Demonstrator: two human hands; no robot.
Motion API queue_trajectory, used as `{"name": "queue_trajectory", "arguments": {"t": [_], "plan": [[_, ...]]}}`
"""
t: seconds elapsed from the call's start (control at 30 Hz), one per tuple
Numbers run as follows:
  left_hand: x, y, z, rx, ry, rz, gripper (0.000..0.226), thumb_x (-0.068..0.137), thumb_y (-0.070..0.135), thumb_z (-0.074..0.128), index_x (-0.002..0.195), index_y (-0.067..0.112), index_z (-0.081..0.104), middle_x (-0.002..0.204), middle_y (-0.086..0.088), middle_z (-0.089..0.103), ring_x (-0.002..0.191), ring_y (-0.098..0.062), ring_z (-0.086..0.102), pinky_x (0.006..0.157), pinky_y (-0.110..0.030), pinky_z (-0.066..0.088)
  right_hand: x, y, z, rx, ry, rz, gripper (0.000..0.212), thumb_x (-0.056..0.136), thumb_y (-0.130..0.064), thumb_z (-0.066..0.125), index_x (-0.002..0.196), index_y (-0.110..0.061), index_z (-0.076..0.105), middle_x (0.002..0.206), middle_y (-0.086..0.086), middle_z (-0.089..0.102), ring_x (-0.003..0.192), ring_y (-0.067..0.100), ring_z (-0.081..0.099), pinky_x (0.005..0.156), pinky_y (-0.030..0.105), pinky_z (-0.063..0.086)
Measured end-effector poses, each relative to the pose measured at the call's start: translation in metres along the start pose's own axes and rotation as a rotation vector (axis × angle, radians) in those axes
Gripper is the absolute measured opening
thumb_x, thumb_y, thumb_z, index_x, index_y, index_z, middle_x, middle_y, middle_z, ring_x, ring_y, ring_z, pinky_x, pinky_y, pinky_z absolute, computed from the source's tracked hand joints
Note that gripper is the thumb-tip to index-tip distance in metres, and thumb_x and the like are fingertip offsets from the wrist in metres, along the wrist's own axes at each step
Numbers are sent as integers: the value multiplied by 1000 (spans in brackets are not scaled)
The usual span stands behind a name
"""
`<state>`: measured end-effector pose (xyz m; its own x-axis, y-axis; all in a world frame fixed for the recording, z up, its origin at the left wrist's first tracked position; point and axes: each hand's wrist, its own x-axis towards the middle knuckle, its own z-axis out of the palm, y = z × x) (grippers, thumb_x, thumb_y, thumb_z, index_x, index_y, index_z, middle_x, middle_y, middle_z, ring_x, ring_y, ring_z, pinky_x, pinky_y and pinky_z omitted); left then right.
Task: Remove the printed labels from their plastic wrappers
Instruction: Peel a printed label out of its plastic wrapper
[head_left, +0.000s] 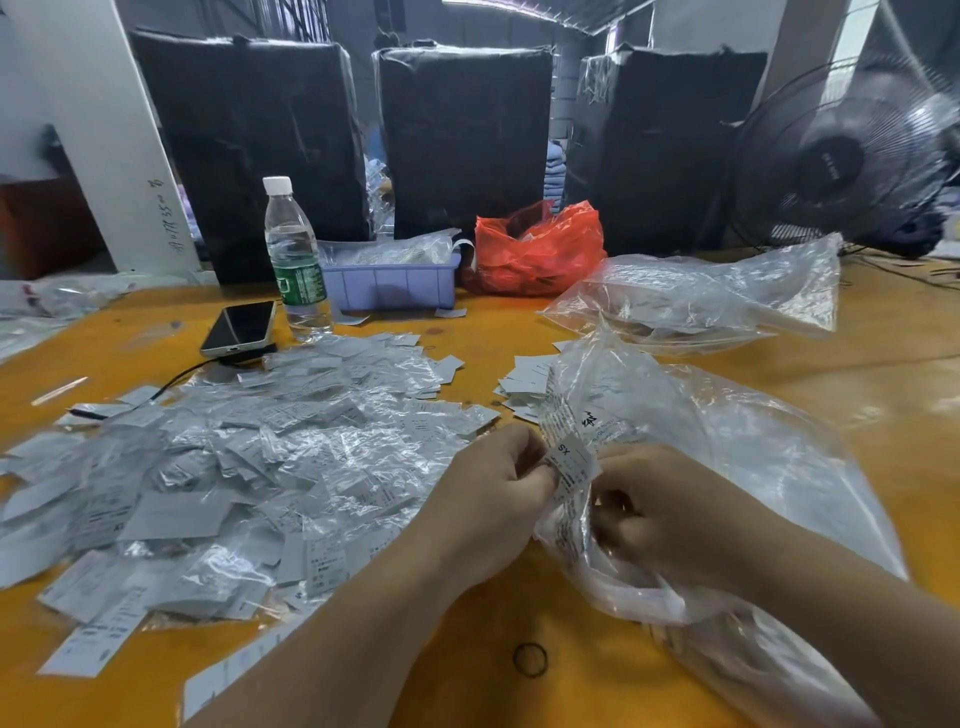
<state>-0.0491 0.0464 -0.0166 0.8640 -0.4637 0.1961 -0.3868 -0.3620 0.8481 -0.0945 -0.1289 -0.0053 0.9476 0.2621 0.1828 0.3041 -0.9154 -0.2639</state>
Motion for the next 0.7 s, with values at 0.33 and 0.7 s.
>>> {"name": "queue_trajectory", "arguments": {"t": [0.33, 0.7], "plan": [[0, -3, 1, 105, -2, 19, 17, 95, 27, 54, 78, 29, 54, 75, 7, 60, 64, -6, 50, 58, -23, 39, -18, -6, -36, -557, -201, 316, 35, 88, -47, 54, 119, -32, 47, 108, -7, 50, 105, 20, 50, 81, 33, 43], [-1, 0, 1, 118, -14, 15, 19, 96, 29, 54, 78, 32, 53, 75, 8, 59, 59, 0, 48, 55, -19, 38, -25, 12, -28, -245, 2, 373, 42, 79, 6, 43, 107, -24, 52, 100, -6, 48, 93, 17, 53, 72, 26, 47]]}}
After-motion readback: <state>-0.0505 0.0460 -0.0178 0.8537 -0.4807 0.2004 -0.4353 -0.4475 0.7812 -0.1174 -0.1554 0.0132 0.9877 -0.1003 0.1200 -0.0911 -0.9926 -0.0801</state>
